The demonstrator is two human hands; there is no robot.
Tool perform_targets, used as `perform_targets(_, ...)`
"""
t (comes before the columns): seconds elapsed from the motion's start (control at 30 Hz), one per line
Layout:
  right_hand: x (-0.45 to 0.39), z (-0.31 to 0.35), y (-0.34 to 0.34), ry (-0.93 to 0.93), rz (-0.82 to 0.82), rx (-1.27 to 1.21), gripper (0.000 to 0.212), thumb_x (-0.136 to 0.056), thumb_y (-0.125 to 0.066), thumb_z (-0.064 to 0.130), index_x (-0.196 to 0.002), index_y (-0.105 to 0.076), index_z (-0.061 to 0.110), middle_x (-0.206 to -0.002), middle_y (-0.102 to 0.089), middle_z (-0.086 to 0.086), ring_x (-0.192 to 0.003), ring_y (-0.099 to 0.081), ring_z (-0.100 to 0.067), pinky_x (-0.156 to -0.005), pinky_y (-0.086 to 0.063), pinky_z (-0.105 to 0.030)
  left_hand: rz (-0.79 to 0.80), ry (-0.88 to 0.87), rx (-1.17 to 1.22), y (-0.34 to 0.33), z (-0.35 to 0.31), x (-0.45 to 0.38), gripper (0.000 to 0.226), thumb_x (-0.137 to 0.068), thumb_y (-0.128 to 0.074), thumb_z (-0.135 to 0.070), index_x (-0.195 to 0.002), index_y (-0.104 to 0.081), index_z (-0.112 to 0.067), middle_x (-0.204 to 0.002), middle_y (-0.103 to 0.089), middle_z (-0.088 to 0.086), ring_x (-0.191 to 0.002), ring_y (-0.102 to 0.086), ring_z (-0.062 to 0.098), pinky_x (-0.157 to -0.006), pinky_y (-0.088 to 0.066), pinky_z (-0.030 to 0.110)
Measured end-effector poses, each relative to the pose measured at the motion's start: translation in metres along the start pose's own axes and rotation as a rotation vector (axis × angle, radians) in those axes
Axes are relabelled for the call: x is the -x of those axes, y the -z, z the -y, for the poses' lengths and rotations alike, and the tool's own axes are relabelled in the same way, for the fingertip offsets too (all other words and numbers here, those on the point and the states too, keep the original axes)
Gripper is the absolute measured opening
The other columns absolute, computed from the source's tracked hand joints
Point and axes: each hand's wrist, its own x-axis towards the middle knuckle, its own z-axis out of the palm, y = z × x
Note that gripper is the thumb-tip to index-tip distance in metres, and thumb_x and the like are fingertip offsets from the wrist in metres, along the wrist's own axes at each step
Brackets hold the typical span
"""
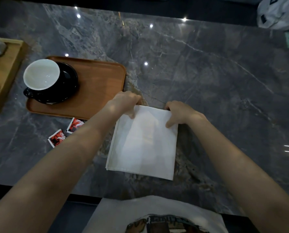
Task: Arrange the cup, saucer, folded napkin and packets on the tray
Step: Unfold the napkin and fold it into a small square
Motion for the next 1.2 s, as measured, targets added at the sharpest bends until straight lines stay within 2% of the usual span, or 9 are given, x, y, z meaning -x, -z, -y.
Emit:
perform_targets(0.23,0.007,0.001,-0.004,0.065,-0.091,0.074,0.040,-0.066,-0.076,0.025,-0.099,-0.060,0.011,-0.097,-0.053,-0.005,-0.092,-0.052,-0.025,-0.065,-0.035,-0.030,-0.040,-0.029,0.014,-0.002,0.001,0.004,0.054,-0.067,-0.078,-0.023,-0.117,-0.058,-0.018,-0.120,-0.054,0.009,-0.115,-0.045,0.028,-0.088,-0.043,0.038)
perform_targets(0.37,0.022,0.000,-0.015,0.055,-0.200,-0.005,0.017,-0.071,-0.066,0.018,-0.076,-0.050,0.020,-0.084,-0.055,-0.001,-0.077,-0.051,-0.021,-0.051,-0.028,-0.027,-0.140,-0.048,0.034,-0.010,-0.002,0.016,0.021,-0.074,-0.068,-0.015,-0.093,-0.059,-0.014,-0.105,-0.062,0.010,-0.099,-0.057,0.029,-0.070,-0.042,0.035)
perform_targets(0.47,0.036,0.001,-0.027,0.065,-0.324,-0.013,0.013,-0.076,-0.059,0.017,-0.074,-0.046,0.020,-0.084,-0.058,-0.001,-0.075,-0.050,-0.020,-0.059,-0.029,-0.027,-0.225,-0.076,0.017,-0.021,-0.004,0.027,0.014,-0.080,-0.055,-0.008,-0.077,-0.045,-0.018,-0.097,-0.065,0.012,-0.089,-0.060,0.031,-0.062,-0.036,0.033)
perform_targets(0.53,0.045,0.001,-0.033,0.091,-0.392,-0.020,0.013,-0.078,-0.057,0.014,-0.074,-0.046,0.019,-0.085,-0.058,-0.002,-0.080,-0.053,-0.022,-0.062,-0.029,-0.027,-0.283,-0.100,0.026,-0.029,-0.006,0.035,0.016,-0.080,-0.049,0.000,-0.081,-0.045,-0.015,-0.096,-0.064,0.012,-0.088,-0.059,0.032,-0.061,-0.038,0.035)
perform_targets(0.67,0.064,0.000,-0.044,0.170,-0.566,0.023,0.004,-0.080,-0.053,0.005,-0.082,-0.055,0.008,-0.087,-0.061,-0.010,-0.081,-0.053,-0.027,-0.058,-0.025,-0.027,-0.359,-0.137,0.054,-0.039,-0.005,0.053,0.037,-0.080,-0.049,0.005,-0.111,-0.057,-0.012,-0.109,-0.060,0.010,-0.104,-0.053,0.028,-0.074,-0.048,0.039)
perform_targets(0.77,0.076,0.000,-0.053,0.206,-0.676,0.024,0.003,-0.078,-0.055,0.001,-0.079,-0.057,0.003,-0.074,-0.061,-0.017,-0.070,-0.055,-0.033,-0.056,-0.025,-0.029,-0.477,-0.210,0.000,-0.041,-0.007,0.072,0.029,-0.078,-0.054,0.005,-0.101,-0.067,-0.007,-0.098,-0.060,0.015,-0.093,-0.055,0.032,-0.066,-0.049,0.040)
perform_targets(0.87,0.086,0.000,-0.062,0.241,-0.697,0.032,0.012,-0.076,-0.058,0.001,-0.087,-0.060,0.004,-0.070,-0.062,-0.017,-0.064,-0.057,-0.035,-0.057,-0.030,-0.030,-0.600,-0.285,-0.068,-0.042,-0.009,0.095,0.029,-0.055,-0.073,0.009,-0.081,-0.071,-0.004,-0.077,-0.064,0.017,-0.072,-0.062,0.032,-0.052,-0.049,0.033)
perform_targets(1.0,0.103,0.001,-0.076,0.373,-0.717,0.094,0.038,-0.070,-0.071,0.002,-0.108,-0.066,0.002,-0.093,-0.072,-0.018,-0.083,-0.068,-0.033,-0.074,-0.052,-0.038,-0.605,-0.335,-0.054,-0.054,-0.012,0.117,0.043,-0.056,-0.080,0.001,-0.097,-0.070,-0.003,-0.101,-0.071,0.018,-0.091,-0.068,0.033,-0.067,-0.055,0.036)
perform_targets(1.2,0.125,-0.004,-0.110,0.474,-0.732,0.251,0.050,-0.063,-0.077,0.001,-0.111,-0.065,0.001,-0.113,-0.068,-0.016,-0.101,-0.066,-0.029,-0.086,-0.051,-0.044,-0.555,-0.354,-0.096,-0.081,-0.020,0.146,0.052,-0.056,-0.084,-0.003,-0.105,-0.067,0.000,-0.111,-0.068,0.018,-0.098,-0.067,0.033,-0.075,-0.056,0.044)
